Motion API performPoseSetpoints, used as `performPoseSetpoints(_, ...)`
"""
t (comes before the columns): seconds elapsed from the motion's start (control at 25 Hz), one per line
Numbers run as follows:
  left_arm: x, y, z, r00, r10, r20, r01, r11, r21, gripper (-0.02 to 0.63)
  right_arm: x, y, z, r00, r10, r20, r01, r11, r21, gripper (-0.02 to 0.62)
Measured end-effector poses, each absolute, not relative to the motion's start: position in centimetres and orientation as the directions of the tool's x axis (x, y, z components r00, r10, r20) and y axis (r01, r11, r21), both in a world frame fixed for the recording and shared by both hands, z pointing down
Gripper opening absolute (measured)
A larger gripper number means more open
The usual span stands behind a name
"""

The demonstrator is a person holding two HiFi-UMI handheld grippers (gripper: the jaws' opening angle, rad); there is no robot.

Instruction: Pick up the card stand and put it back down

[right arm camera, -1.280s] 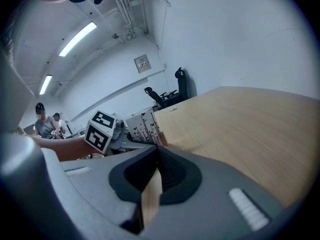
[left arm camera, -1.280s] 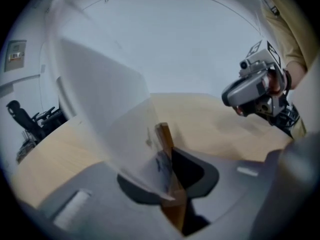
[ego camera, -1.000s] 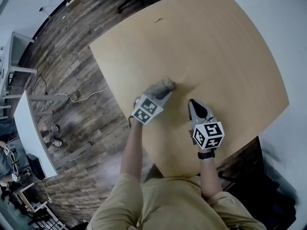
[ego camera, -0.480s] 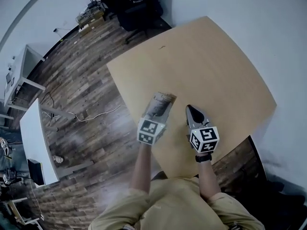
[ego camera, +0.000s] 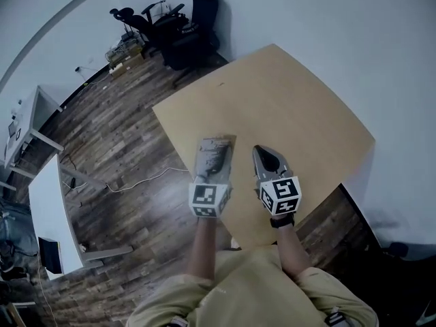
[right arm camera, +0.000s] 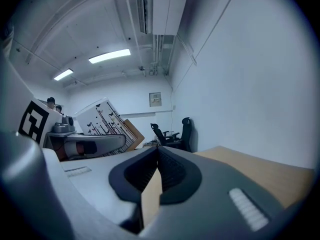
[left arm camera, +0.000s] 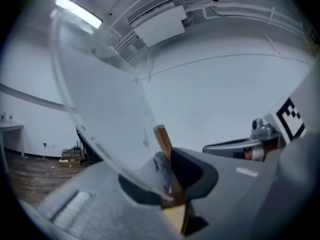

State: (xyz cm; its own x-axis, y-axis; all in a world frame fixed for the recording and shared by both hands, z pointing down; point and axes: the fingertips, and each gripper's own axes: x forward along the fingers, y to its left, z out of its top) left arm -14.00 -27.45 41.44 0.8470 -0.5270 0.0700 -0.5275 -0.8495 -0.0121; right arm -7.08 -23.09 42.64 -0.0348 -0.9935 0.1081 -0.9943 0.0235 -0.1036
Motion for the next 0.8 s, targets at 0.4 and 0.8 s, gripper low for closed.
performPoseSetpoints(0.4,-17.4,-22.4,39.4,0.839,-0.544,0.008,-0.544,-0.838,-0.037,0.055,-10.1,-16.9,39.0,0.011,-0.998,0.056,-0.999,-0.013,-0.041,0.006)
performPoseSetpoints(0.8,-12.7,-17.0,38.8,0.881,-0.472,0.004,-0.472,-0.881,-0.028,0.055,-7.5,-11.7,38.2,0.035,-0.998,0.043,-0.999,-0.036,-0.026,0.006)
